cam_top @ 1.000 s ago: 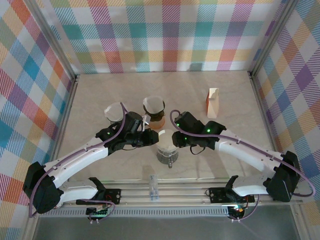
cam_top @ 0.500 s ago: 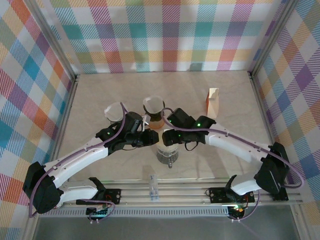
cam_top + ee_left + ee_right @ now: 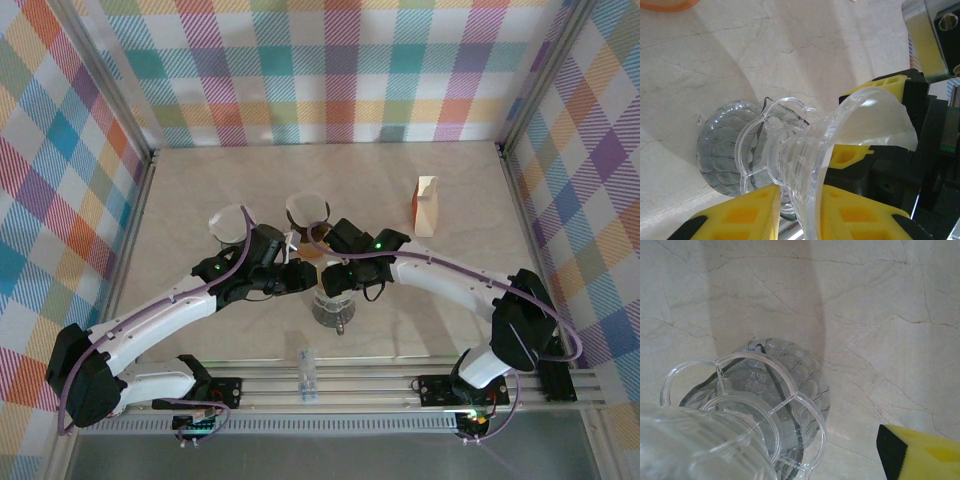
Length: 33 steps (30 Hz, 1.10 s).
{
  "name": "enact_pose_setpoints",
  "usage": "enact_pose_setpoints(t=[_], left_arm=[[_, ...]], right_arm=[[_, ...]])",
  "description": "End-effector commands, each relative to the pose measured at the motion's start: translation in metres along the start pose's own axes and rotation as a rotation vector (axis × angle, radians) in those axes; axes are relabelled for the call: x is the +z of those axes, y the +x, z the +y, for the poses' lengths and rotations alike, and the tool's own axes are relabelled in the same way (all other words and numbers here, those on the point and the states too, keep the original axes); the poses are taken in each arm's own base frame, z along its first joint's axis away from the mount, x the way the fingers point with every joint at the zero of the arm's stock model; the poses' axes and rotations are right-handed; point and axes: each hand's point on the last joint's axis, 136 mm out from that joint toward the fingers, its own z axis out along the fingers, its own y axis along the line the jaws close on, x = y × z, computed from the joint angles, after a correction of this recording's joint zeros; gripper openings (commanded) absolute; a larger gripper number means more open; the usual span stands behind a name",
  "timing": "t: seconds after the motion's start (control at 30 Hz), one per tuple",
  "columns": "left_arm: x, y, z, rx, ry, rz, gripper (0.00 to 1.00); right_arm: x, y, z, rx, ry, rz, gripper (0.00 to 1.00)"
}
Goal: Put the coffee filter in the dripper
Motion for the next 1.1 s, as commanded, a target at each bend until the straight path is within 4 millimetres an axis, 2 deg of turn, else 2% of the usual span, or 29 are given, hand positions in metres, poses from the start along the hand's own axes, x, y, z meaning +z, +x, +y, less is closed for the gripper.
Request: enact_pose_setpoints(t=[0.0,0.27,0.47,0.7,0.9,1.07], left_arm=[[-0.002,0.001,0.003,-0.015,0.000,-0.004,0.26],[-0.002,0.000,0.004,-0.017,-0.003,-0.010,0.26],[-0.003,0.000,0.004,-0.020,-0.004,-0.014,0.26],[-0.005,-0.003,0.003,-0.021,-0.004,-0.024,0.30],[-0.003,-0.002,0.004,-0.024,-0.007,-0.019,0.31],[-0.004,-0.002,0.003,-0.024,-0.006,-0.018,0.31]], right_arm=[[0.003,0.001,-0.002,-0.011,0.017,0.007,0.81],[-0.048,-0.018,-0.009,0.013,-0.001,-0.167,0.83],[-0.077,-0.021,-0.025,0.054,0.018,-0.285,0.83],[-0.084,-0.015,-0.034,0.087,0.023,-0.324,0.84],[-0.071,-0.008,-0.024,0.063,-0.011,-0.255,0.84],[-0.067,-0.005,-0.031,0.068,0.031,-0.240,0.80]])
